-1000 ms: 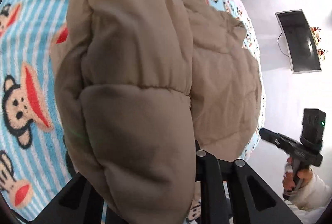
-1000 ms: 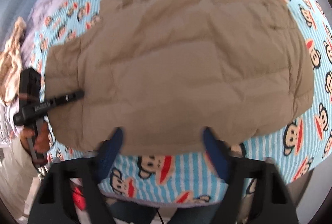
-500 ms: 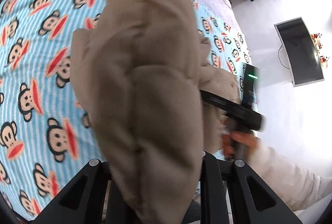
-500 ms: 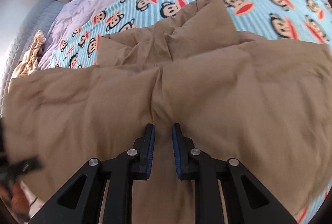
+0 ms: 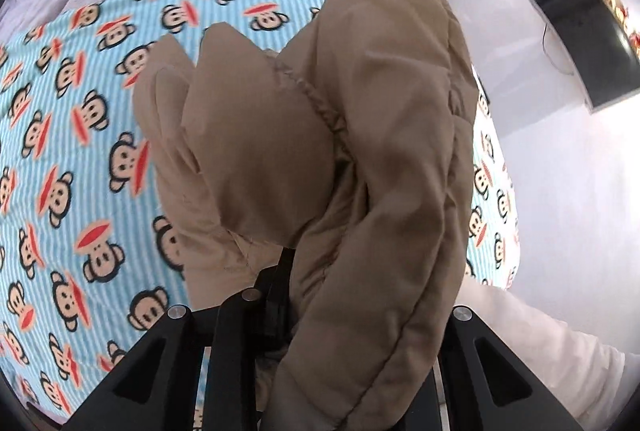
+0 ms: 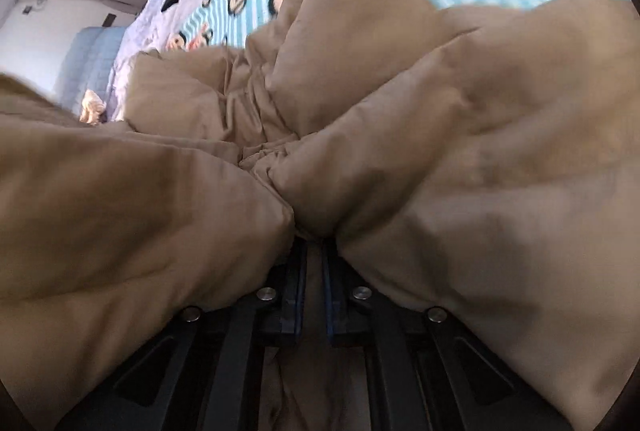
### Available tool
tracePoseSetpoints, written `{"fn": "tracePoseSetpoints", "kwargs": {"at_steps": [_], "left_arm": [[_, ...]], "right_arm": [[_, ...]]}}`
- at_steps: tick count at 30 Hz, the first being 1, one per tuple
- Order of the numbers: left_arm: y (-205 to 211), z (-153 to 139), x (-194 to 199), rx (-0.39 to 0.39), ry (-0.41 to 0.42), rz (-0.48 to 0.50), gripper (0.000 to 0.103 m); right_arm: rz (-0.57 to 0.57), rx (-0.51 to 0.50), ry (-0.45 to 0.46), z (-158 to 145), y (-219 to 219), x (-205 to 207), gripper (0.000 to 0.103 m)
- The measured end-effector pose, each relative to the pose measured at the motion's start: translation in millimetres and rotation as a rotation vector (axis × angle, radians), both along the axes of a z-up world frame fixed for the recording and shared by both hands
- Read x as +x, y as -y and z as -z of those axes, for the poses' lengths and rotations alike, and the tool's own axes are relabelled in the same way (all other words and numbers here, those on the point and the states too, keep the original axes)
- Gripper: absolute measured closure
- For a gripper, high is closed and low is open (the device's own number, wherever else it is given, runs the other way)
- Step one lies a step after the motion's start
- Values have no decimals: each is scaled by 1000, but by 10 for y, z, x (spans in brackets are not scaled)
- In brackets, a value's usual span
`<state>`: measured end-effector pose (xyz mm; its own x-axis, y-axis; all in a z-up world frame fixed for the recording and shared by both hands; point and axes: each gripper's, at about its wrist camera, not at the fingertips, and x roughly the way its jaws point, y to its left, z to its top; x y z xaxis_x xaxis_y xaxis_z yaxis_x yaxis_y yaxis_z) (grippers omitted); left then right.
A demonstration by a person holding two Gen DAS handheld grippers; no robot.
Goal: Fold large clothes
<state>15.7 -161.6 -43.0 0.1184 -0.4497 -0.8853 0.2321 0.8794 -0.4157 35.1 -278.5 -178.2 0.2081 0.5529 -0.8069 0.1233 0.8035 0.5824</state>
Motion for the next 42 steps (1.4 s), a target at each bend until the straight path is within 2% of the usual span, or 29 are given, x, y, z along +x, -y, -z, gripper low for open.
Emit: {"fn": "tracePoseSetpoints", "kwargs": {"at_steps": [3, 4, 5, 7, 10, 12, 13, 14, 15, 17, 19, 21, 24, 27, 28, 29, 30, 31, 32, 34, 36, 39, 41, 42], "left_arm": [[252, 143, 26, -10, -24, 37, 76], [352, 195, 41, -23, -40, 54, 70], [457, 244, 57, -51, -62, 73, 56], [609, 356, 82, -119, -108, 98, 39], [911, 557, 153, -293, -193, 151, 35], [1047, 730, 207, -347, -238, 158, 35], [1120, 837, 241, -344, -251, 159, 35], [1192, 955, 278, -325, -258, 154, 35], [1231, 1011, 299, -316, -260, 153, 35], [1327, 1120, 348, -294, -261, 150, 35], [1400, 1133, 367, -277, -251, 160, 35], [1484, 1115, 369, -257, -242, 176, 35], [1589, 1084, 343, -210, -216, 210, 35], [1608, 939, 346, -171, -163, 229, 35], [1574, 804, 341, -168, -116, 232, 35], [1510, 671, 336, -168, -66, 230, 35], [1444, 553, 351, -160, -16, 223, 35], [1338, 433, 353, -143, 38, 211, 35], [1171, 304, 360, -115, 107, 184, 35], [837, 182, 409, -63, 201, 120, 35], [442, 215, 505, -6, 243, 23, 35], [-10, 501, 660, 60, 196, -93, 35], [-120, 773, 806, 81, 153, -135, 35], [-41, 883, 843, 74, 146, -136, 35]], "right_arm": [[41, -5, 51, -279, 405, -191, 92], [65, -4, 58, -344, 567, -284, 92], [97, -5, 64, -405, 764, -409, 92], [135, -19, 65, -450, 1031, -609, 92], [195, -22, 47, -444, 1356, -918, 92], [230, -10, 26, -425, 1529, -1121, 91], [245, -3, 13, -417, 1625, -1234, 88], [259, 3, 3, -416, 1724, -1346, 77], [270, 11, -2, -426, 1780, -1430, 59], [292, 42, 1, -469, 1895, -1604, 42], [303, 105, 25, -560, 2016, -1833, 41], [308, 194, 68, -695, 2026, -1969, 31], [287, 308, 107, -823, 1921, -2035, 24], [207, 370, 84, -777, 1649, -1868, 24], [163, 352, 56, -721, 1515, -1785, 24], [115, 305, 32, -660, 1377, -1694, 29], [77, 259, 28, -621, 1277, -1650, 65], [33, 193, 18, -566, 1177, -1603, 83], [14, 112, 9, -515, 1124, -1560, 86], [11, 18, 17, -467, 1121, -1553, 89], [42, -9, 12, -436, 1207, -1542, 89], [58, -22, 20, -462, 1291, -1589, 89], [43, -52, 35, -493, 1294, -1638, 89], [39, -64, 38, -507, 1288, -1630, 89]]}}
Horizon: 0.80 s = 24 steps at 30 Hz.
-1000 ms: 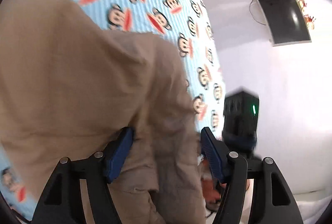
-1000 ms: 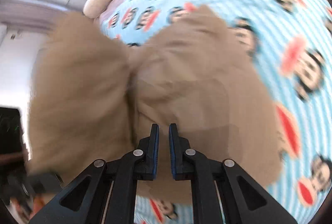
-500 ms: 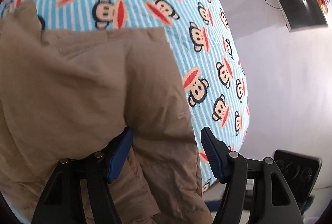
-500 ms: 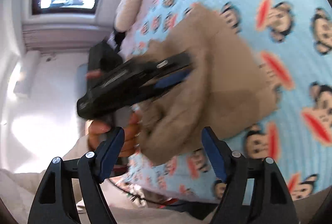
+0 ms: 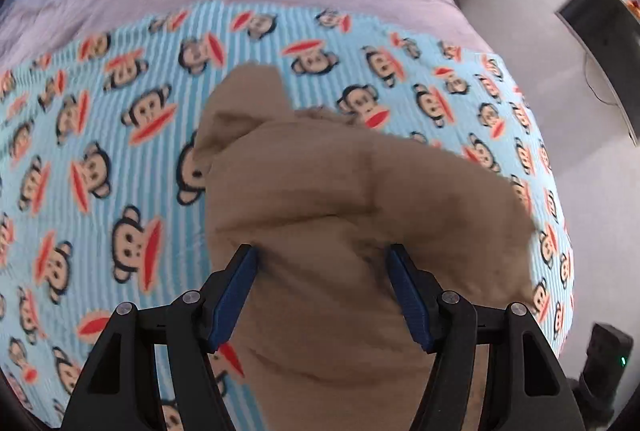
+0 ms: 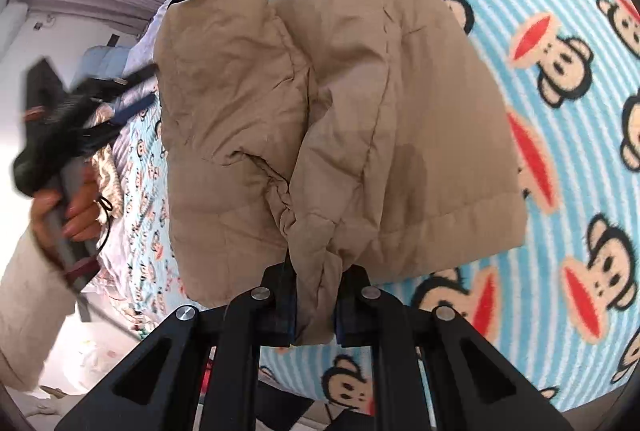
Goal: Fold large clothes
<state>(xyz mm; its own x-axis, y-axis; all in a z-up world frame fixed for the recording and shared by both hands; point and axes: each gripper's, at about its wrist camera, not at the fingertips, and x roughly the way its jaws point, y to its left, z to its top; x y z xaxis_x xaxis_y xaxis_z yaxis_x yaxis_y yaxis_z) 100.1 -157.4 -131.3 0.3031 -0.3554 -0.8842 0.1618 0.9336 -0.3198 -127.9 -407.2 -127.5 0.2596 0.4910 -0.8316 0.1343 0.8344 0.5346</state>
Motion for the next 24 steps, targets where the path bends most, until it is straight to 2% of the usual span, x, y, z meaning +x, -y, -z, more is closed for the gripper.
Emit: {"fn": "tracePoseSetpoints", "kwargs": {"at_steps": [3, 9, 11, 14, 15, 16, 18, 20, 22, 23, 24], "left_arm": [[307, 96, 65, 18, 27, 46, 35], [1143, 151, 156, 18, 62, 183, 35], [1333, 182, 148, 43, 70, 200, 35], [1438, 223, 156, 76, 71, 188, 35], [1427, 232, 167, 71, 64, 176, 35], [1412, 239, 176, 68, 61, 171, 35], [1378, 253, 164, 70, 61, 170, 35], [1384, 265, 157, 76, 66, 171, 35], [1386, 265, 146, 82, 70, 172, 35], [1389, 262, 144, 85, 71, 169, 35], [1389, 260, 142, 85, 72, 167, 35]], "right_arm": [[17, -25, -5, 7, 48, -88, 89], [132, -62, -52, 163, 445, -271, 89], [162, -46, -67, 262, 575, -313, 89], [222, 30, -107, 340, 796, -348, 84], [239, 16, -98, 254, 876, -373, 78], [251, -9, -77, 142, 941, -401, 77], [282, -37, -6, -115, 1061, -460, 77], [300, -21, 64, -347, 1147, -453, 77], [271, 23, 108, -484, 1148, -314, 63], [240, 43, 117, -499, 1104, -186, 42], [214, 51, 125, -511, 1041, -60, 34]]}}
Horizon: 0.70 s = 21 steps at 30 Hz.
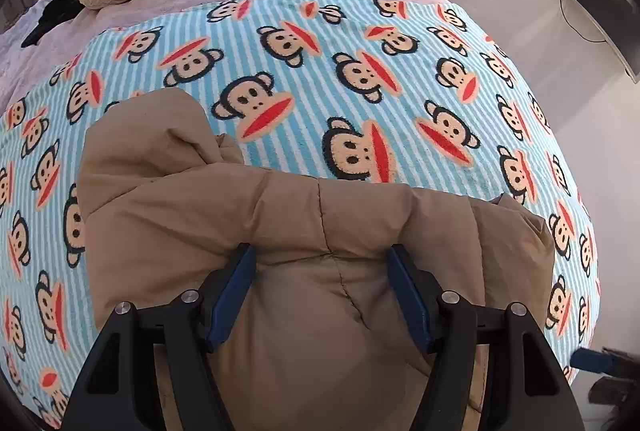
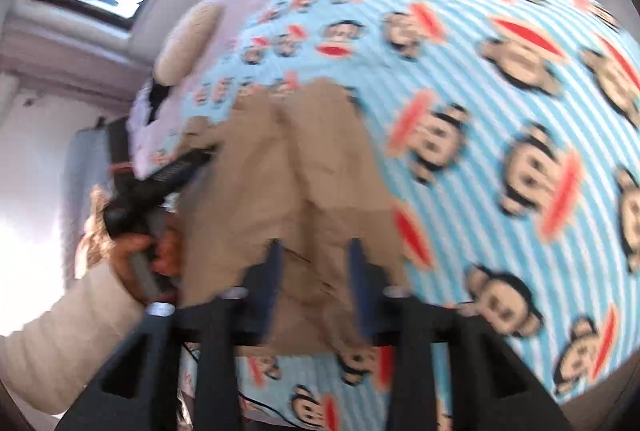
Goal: Fold large clothes
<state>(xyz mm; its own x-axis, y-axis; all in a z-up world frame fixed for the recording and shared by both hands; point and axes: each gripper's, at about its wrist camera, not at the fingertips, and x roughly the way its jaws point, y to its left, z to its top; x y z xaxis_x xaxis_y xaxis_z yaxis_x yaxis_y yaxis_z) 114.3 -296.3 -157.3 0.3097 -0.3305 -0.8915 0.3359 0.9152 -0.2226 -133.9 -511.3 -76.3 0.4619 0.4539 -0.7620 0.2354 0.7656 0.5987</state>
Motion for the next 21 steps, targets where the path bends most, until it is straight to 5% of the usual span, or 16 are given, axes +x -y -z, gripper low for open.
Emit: {"fn": "tracePoseSetpoints", "kwargs": {"at_steps": [4, 5, 6, 7, 10, 15, 21], "left_arm": [[0, -11, -14, 6, 6, -10, 35], [1, -11, -21, 8, 9, -14, 35], [7, -11, -25, 12, 13, -19, 35], [16, -9, -31, 15, 15, -22, 35], [84, 8, -61, 39, 27, -22, 35], [58, -118, -112, 60, 25, -35, 35], [-528, -506, -468, 49, 35, -77, 35]], "right_arm": [[-38, 51, -38, 305, -254, 397, 35], [-32, 68, -65, 427, -282, 476, 45], [-30, 81, -100, 558, -297, 545, 76], [-33, 60, -124, 633, -320, 587, 84], [-78, -31, -143, 768, -372, 617, 87], [-52, 1, -165, 917, -350, 583, 91], [-65, -8, -163, 920, -351, 586, 91]]}}
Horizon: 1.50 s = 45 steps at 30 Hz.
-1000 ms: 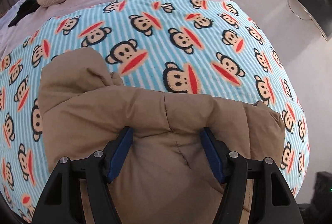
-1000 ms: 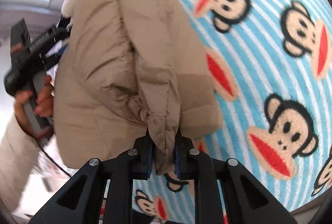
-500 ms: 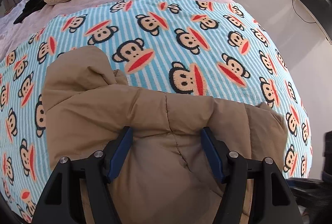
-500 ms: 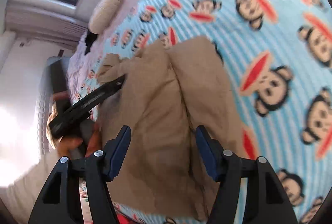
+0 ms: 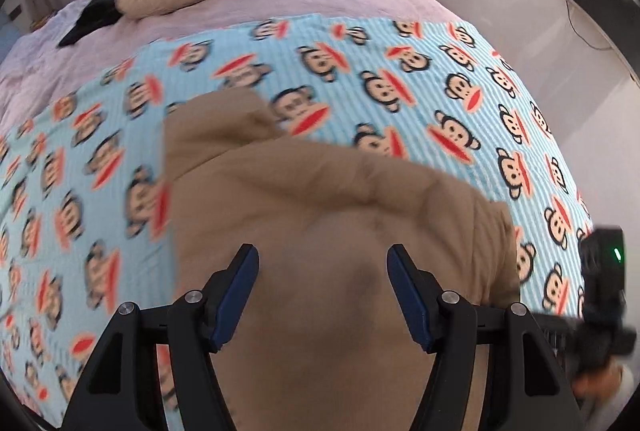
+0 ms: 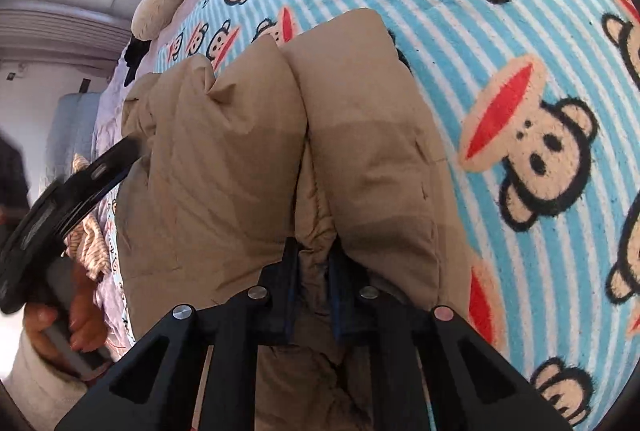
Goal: Fold large clothes
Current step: 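Lower the folded jacket onto the blanket with both tools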
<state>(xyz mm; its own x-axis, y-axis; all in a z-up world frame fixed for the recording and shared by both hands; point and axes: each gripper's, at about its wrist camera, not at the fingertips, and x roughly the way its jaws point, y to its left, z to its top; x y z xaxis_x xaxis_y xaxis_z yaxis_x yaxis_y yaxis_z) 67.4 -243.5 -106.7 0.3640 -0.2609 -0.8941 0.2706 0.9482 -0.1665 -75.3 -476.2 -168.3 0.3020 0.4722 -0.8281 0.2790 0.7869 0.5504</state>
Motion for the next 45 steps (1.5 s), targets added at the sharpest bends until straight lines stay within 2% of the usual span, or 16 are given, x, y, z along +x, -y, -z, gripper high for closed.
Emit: {"fn": "tracePoseSetpoints", "kwargs": {"at_steps": [4, 7, 10, 11, 14, 17, 25, 28, 30, 32, 34, 36, 38, 39, 40, 45], "left_arm": [[-450, 39, -234, -55, -94, -57, 35], [-683, 217, -389, -109, -181, -109, 35], [-746, 408, -486, -220, -269, -128, 35], [-739, 443, -514, -240, -277, -135, 35], [-701, 475, -547, -235, -272, -133, 31], [-711, 503, -542, -244, -283, -133, 31], [-877, 487, -514, -275, -288, -141, 31], [-899, 468, -491, -279, -281, -127, 31], [-929, 475, -467, -286, -285, -121, 31], [-962, 493, -447, -292, -291, -120, 31], [-957, 512, -419, -299, -294, -123, 31], [-946, 537, -411, -307, -299, -128, 31], [-902, 568, -396, -303, -302, -134, 31], [-881, 582, -383, -300, -303, -135, 30], [-851, 597, -372, -292, -302, -134, 23], [-654, 644, -301, -244, -293, -123, 22]], "right_arm": [[-6, 14, -2, 20, 3, 13, 91], [-14, 14, -10, 35, -21, 78, 91], [-32, -2, -18, 26, -51, 110, 91], [-38, -7, -21, 26, -59, 126, 91], [-49, -23, -33, 10, -78, 152, 91], [-58, -42, -48, -29, -109, 162, 90], [-89, -139, -48, -299, -129, 78, 74], [-80, -166, -29, -429, -57, 57, 63], [-59, -170, -9, -506, 30, 53, 50], [-50, -175, -7, -525, 94, 63, 43], [-58, -176, -12, -513, 106, 79, 41], [-78, -174, -14, -496, 71, 104, 27], [-97, -178, -11, -489, -1, 121, 18], [-109, -198, -6, -491, -42, 129, 18], [-120, -217, -5, -489, -73, 141, 18], [-138, -239, -13, -446, -116, 205, 17]]}}
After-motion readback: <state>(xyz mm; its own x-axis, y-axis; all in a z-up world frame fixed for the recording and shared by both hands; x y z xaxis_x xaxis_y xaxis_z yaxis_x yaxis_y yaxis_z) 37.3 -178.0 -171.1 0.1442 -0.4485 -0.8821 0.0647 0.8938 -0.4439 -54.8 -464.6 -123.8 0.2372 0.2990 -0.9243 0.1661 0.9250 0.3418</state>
